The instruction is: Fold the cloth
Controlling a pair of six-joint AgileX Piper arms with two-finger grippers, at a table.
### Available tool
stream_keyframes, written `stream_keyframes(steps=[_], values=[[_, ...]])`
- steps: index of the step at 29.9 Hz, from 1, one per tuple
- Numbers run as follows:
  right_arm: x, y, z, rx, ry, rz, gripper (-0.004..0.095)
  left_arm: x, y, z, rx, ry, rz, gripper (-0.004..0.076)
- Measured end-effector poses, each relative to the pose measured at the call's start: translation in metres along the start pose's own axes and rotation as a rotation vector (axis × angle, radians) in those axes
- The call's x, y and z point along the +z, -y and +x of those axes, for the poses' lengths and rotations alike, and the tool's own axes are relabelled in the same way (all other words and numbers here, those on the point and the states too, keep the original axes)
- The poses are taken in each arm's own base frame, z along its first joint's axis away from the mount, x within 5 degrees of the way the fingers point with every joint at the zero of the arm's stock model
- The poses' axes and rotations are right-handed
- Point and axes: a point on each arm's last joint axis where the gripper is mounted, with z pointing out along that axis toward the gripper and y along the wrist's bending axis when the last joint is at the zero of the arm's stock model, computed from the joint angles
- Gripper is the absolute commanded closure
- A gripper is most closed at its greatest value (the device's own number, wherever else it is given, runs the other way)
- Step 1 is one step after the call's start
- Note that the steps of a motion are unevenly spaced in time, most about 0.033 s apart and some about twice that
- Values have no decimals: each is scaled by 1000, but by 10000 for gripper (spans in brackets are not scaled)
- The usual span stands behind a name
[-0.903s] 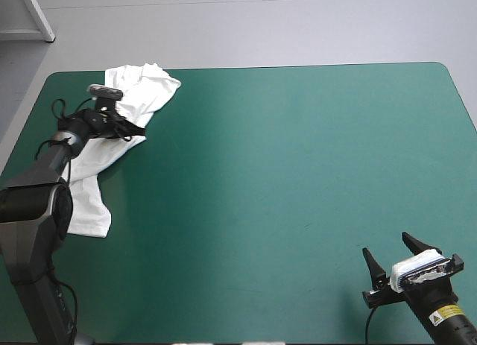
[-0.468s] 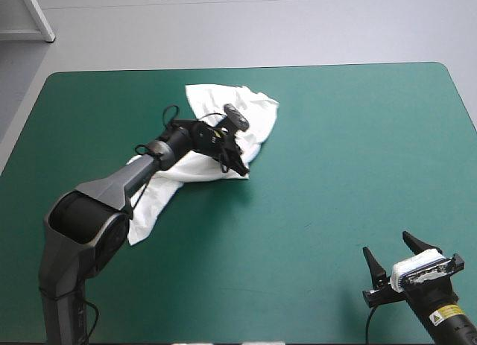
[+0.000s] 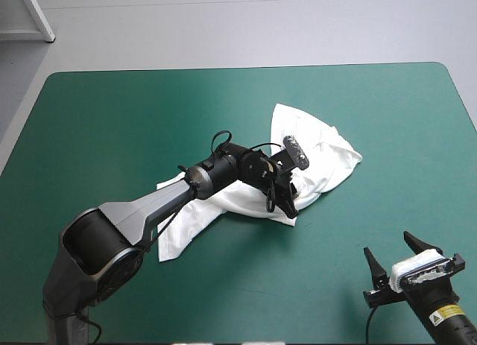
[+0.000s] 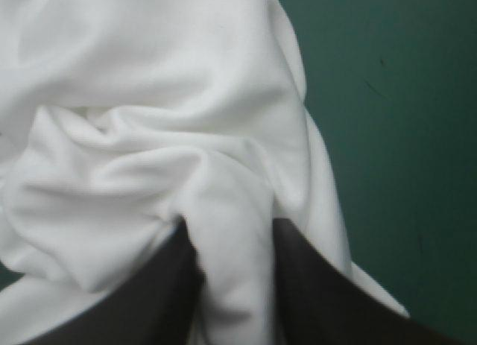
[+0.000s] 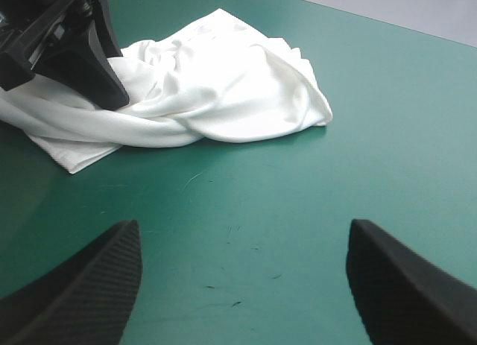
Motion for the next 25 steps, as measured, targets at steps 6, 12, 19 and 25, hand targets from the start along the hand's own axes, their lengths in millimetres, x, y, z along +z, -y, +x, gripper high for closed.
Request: stream_keyframes(steps=[6,12,19,25], values=[[0,0,1,6,-6,-3,208,-12,2,-6,-97,-17,18,50],[-5,5,-10,40,-16,36,208,-55,-6,-20,-146,-95,-88,100],[-7,20,-45,99,-200,93,209,-128,-4,-9,-196,-264,-227,106],[11,29,-77,176,-381,77,212,-176,15,18,-336,-259,-265,107]])
